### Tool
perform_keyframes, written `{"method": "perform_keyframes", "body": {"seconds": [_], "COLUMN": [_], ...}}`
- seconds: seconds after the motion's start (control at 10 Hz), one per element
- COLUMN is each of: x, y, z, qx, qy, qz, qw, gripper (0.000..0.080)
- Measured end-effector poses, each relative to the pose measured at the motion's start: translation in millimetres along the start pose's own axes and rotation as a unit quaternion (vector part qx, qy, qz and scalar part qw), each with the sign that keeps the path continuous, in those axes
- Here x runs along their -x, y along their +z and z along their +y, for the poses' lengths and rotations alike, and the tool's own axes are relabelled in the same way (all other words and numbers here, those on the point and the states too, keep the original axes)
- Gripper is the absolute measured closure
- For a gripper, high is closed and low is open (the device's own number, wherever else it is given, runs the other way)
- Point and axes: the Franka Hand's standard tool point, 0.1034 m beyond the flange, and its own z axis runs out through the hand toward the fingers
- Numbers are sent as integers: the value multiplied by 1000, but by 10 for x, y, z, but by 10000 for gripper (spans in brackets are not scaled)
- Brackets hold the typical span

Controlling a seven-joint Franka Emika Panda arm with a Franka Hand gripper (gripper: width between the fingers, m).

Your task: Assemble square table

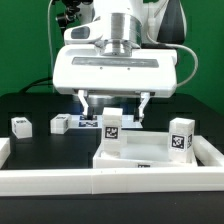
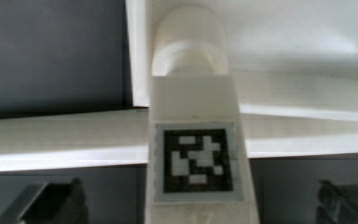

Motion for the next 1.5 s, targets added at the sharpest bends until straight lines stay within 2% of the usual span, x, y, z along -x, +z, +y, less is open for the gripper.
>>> {"method": "perform_keyframes", "body": {"seconds": [0.2,0.5,0.7,0.9,1.0,1.1,1.5], "x": [-65,-97,-79,-78,-18,-49,-128], "y": [-84,-88,-40,22,28,34,82], "z": [61,93,82,79,52,33,30], "qx": [-2,-7,-22,-30,-37,-43,-46], "qy": [-2,5,14,17,18,19,18], "qz": [-10,-39,-124,-172,-219,-248,-260], "qw": [1000,999,992,985,975,968,964], "gripper": [150,150,150,150,150,150,150]}}
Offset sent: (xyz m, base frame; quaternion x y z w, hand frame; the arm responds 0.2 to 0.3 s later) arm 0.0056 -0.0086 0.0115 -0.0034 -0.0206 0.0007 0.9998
